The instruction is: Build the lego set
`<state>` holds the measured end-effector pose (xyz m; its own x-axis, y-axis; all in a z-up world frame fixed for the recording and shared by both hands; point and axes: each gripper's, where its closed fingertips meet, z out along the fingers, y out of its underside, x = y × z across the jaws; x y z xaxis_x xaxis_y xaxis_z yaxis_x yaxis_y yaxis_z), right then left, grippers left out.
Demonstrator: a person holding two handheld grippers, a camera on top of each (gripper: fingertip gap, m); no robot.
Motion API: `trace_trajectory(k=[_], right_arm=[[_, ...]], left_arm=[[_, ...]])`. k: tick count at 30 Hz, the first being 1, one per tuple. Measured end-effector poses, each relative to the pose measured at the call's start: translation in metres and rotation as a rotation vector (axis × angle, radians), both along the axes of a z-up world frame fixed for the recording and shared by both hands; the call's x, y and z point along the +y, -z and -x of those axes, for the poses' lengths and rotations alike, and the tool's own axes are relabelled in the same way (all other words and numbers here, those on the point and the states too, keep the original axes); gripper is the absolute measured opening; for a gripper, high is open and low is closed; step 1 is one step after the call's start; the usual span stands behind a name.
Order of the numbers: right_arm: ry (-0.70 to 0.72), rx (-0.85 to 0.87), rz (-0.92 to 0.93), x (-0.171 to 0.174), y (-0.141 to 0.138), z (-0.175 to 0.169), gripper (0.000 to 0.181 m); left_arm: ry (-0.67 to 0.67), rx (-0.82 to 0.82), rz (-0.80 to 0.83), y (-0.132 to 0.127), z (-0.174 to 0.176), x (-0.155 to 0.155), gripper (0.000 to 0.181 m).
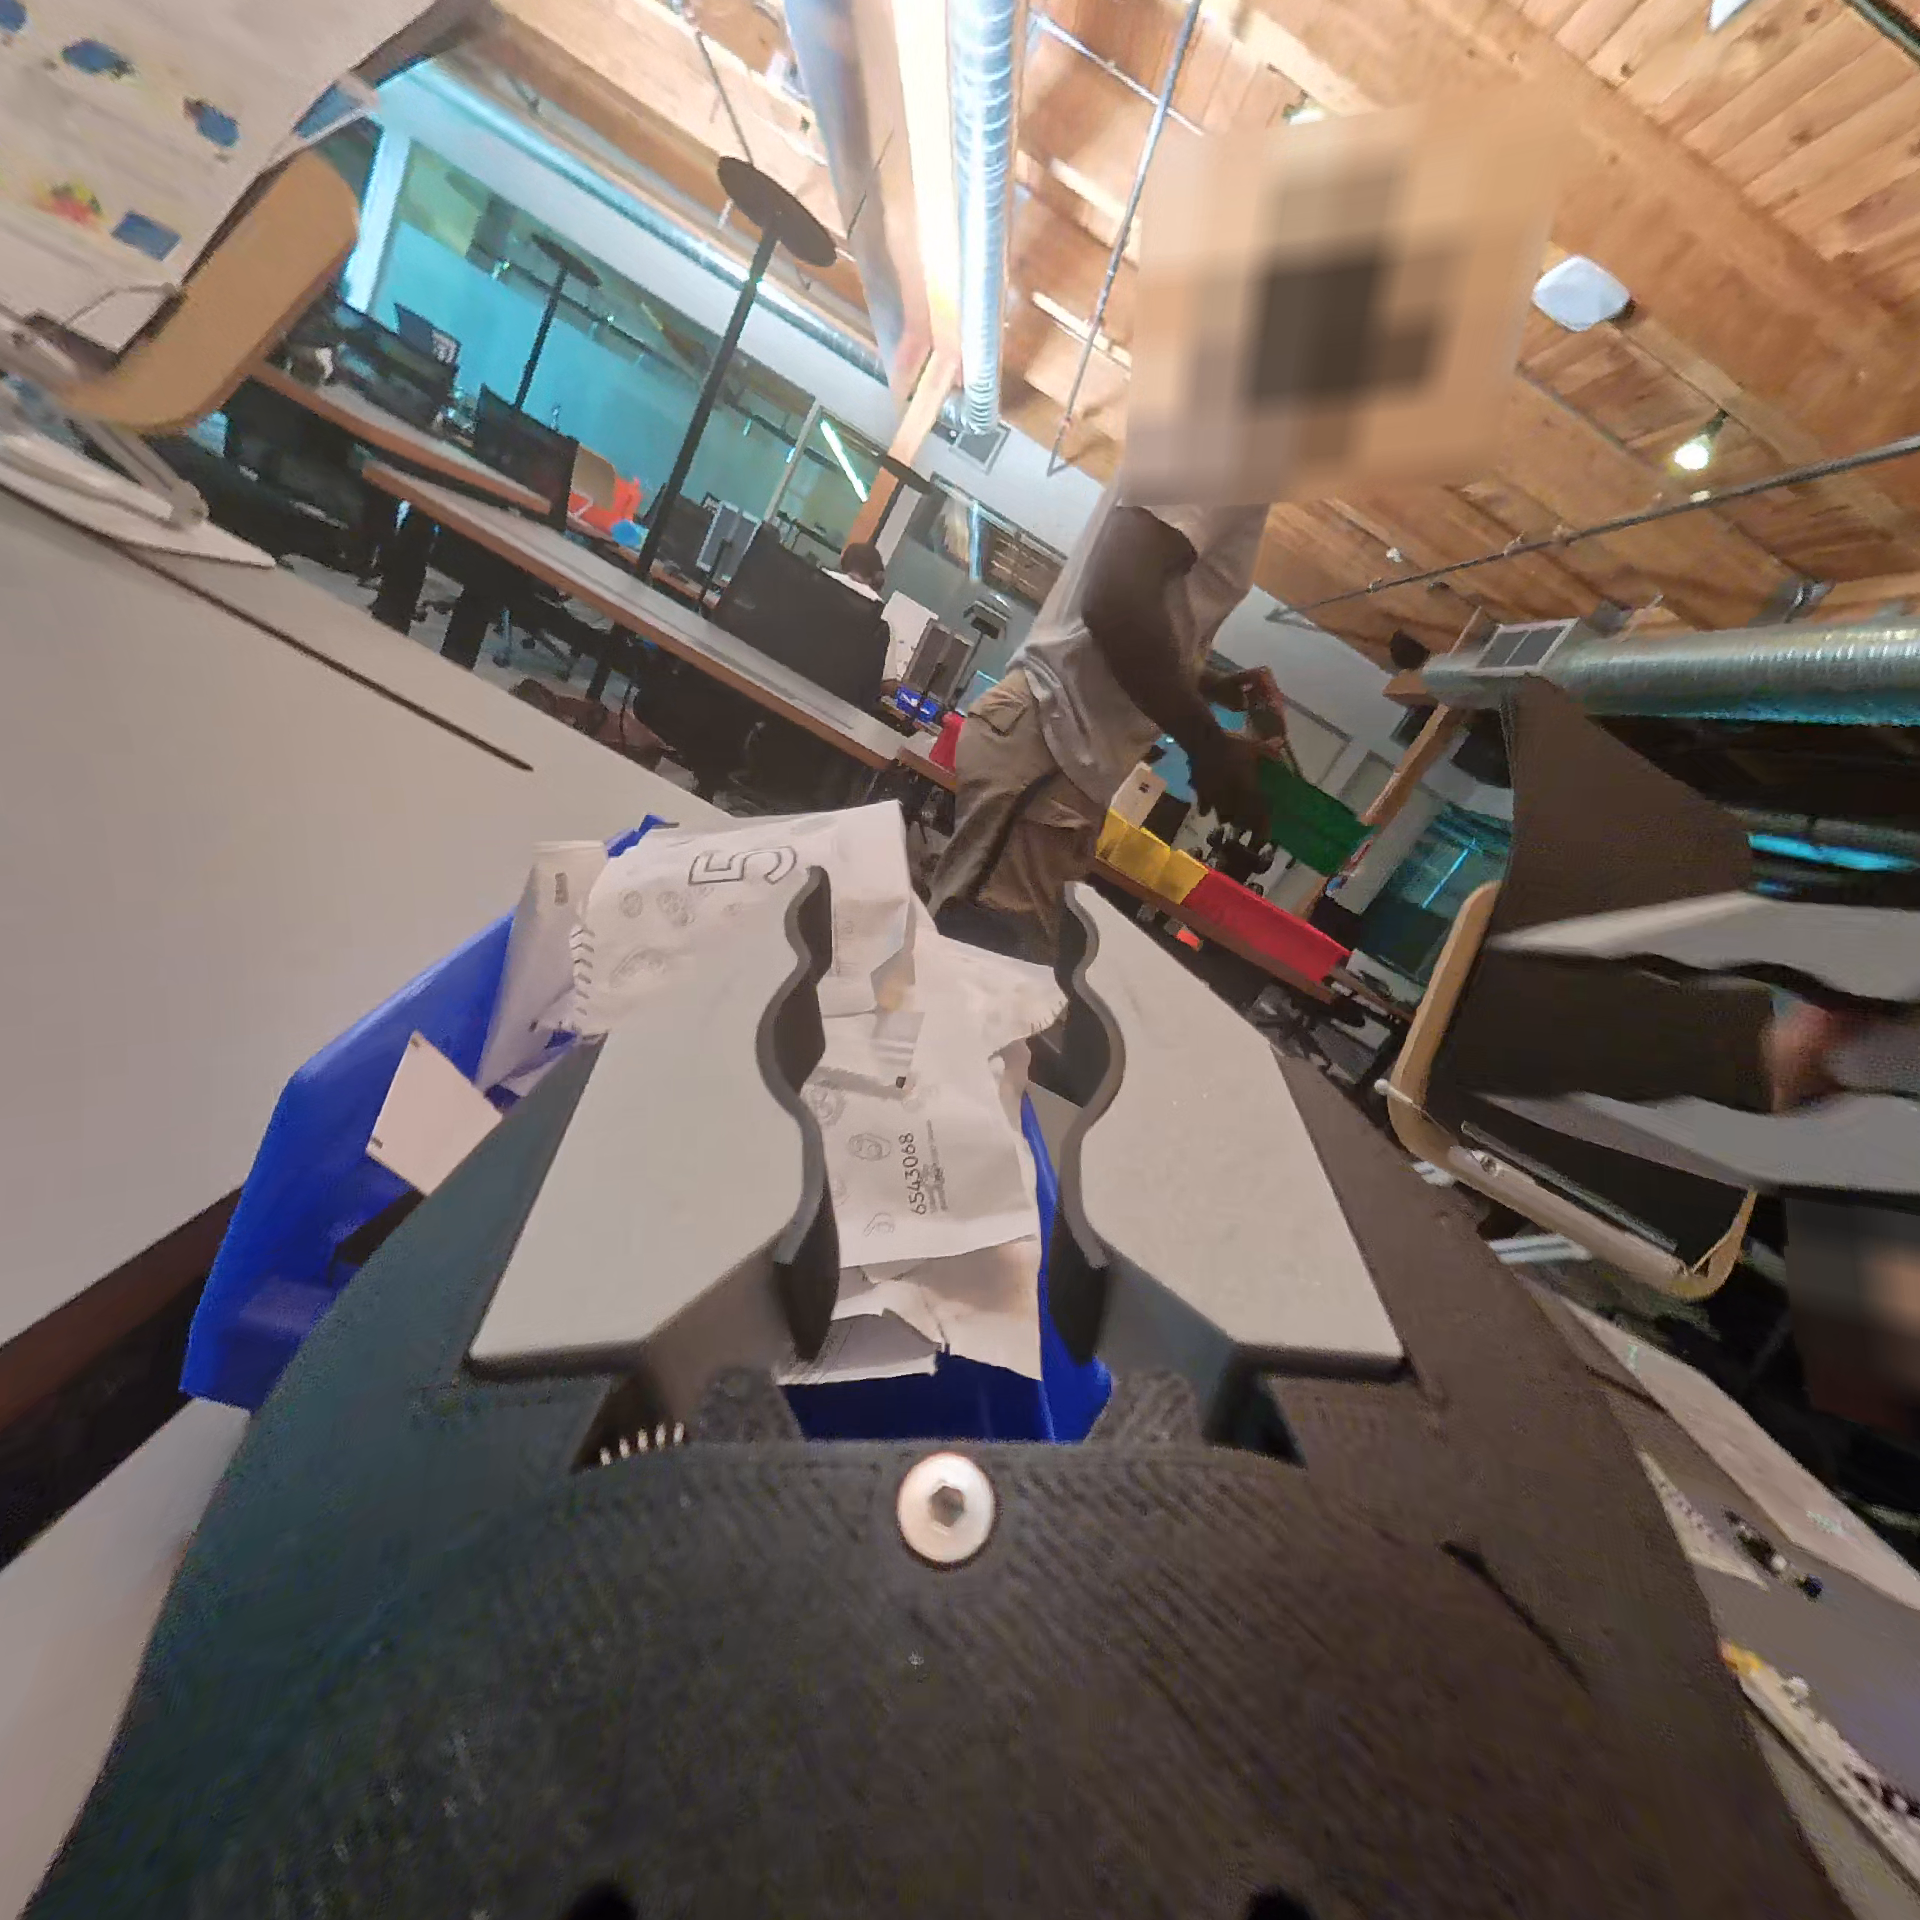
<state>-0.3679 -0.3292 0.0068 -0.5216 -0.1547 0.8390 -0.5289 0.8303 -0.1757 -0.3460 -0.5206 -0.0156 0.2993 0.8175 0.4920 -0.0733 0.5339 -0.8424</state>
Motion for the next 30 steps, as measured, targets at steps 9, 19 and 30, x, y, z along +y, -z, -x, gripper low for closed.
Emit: trace_trajectory(k=[9,19,30], right_arm=[[0.191,-0.261,0.945,0.162,0.029,-0.207,0.053],[0.166,-0.239,0.908,0.185,0.128,-0.3,0.043],[0.27,-0.638,1.205,0.193,0.132,-0.265,0.026]], left_arm=[[0.38,0.012,0.262,-0.033,-0.014,0.144,0.036],[0.904,-0.035,0.451,0.022,-0.105,0.361,0.0],[0.923,-0.241,0.216,0.116,-0.094,0.342,0.0]])
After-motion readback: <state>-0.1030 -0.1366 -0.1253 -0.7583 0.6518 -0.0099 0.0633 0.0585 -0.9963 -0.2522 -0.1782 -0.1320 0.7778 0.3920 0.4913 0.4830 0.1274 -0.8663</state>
